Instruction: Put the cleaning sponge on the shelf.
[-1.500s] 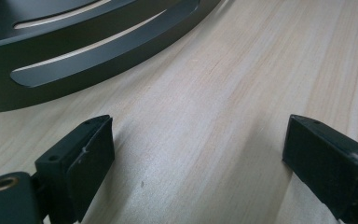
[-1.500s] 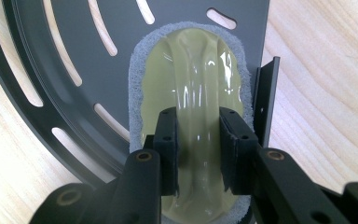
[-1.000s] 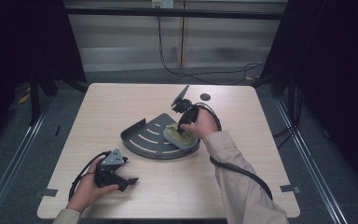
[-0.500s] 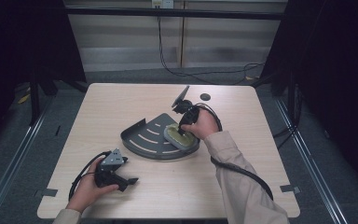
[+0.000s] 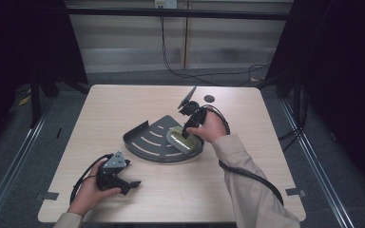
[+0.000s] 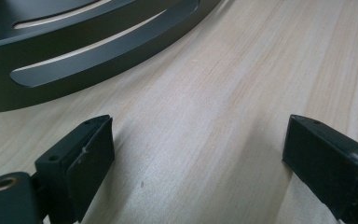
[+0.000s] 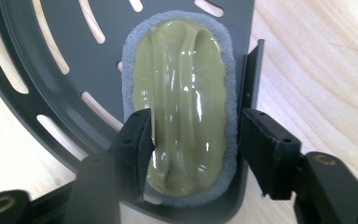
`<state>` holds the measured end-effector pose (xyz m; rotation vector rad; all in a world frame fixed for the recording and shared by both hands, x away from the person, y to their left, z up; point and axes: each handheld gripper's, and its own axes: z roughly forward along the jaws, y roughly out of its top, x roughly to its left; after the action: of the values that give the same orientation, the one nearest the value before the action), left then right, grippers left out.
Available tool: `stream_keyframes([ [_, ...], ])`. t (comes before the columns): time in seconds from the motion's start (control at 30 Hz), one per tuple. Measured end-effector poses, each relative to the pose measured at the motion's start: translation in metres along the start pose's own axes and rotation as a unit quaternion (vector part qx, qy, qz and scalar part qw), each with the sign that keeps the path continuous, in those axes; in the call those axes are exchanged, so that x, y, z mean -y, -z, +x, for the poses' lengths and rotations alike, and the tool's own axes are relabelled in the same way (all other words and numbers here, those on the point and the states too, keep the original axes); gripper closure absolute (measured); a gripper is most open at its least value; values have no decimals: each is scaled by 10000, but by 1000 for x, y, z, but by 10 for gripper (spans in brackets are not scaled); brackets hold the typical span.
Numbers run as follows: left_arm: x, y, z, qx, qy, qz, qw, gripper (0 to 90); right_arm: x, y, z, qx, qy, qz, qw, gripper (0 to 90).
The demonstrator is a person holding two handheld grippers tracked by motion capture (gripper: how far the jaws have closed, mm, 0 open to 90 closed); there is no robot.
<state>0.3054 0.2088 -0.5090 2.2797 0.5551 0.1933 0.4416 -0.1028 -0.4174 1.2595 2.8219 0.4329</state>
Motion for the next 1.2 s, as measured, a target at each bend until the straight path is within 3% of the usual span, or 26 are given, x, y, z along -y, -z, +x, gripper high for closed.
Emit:
stream_keyframes([
  [0.4,0,0,0,15,-1,-6,10000,84,18,20,-4,77,92,-212,9997,268],
  [1.2,0,0,0,3,6,-6,10000,84,71,41,-8,24,327,-548,9980,223],
])
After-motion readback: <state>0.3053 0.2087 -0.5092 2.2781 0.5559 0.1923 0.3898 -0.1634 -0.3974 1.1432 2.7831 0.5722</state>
